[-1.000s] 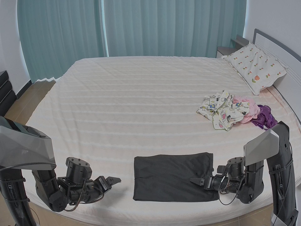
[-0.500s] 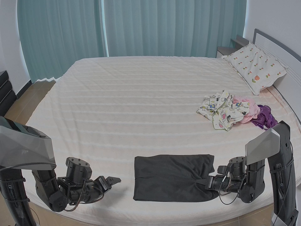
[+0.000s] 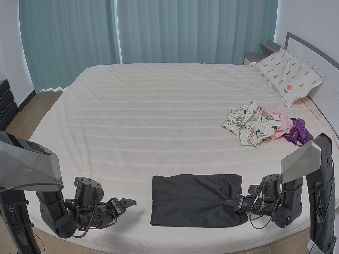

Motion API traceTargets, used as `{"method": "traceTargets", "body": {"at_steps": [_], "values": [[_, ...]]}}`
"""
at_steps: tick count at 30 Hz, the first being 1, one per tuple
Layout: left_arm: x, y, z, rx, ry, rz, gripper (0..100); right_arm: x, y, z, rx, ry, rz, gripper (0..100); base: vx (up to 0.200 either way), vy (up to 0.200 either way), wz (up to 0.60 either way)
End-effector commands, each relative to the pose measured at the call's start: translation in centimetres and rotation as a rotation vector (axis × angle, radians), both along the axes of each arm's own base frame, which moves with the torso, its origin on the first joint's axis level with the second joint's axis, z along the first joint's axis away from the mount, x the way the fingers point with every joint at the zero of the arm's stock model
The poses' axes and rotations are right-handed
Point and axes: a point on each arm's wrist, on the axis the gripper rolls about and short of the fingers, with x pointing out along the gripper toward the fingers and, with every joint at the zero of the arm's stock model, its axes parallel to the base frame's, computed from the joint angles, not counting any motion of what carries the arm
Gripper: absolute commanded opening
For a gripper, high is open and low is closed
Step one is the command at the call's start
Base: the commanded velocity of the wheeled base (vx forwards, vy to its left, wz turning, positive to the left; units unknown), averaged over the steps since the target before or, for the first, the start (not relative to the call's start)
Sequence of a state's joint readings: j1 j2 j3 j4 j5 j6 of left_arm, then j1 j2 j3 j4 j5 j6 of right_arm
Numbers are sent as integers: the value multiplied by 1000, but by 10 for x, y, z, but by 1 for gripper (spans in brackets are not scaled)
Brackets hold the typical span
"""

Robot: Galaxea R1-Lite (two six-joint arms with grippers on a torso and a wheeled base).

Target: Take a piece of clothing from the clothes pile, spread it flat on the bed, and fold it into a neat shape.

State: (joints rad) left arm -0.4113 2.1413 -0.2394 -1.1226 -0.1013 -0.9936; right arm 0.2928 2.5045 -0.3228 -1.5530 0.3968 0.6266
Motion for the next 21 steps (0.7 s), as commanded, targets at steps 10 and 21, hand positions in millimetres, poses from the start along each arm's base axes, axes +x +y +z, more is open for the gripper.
{"method": "traceTargets", "body": {"at_steps": [10, 21], "values": [[0, 0, -1, 7, 2, 4, 100, -2, -4, 6, 4, -13, -12, 0, 0, -200, 0], [0, 0, -1, 7, 2, 4, 100, -6, -13, 11, 2, -1, -41, 0, 0, -200, 0]]}}
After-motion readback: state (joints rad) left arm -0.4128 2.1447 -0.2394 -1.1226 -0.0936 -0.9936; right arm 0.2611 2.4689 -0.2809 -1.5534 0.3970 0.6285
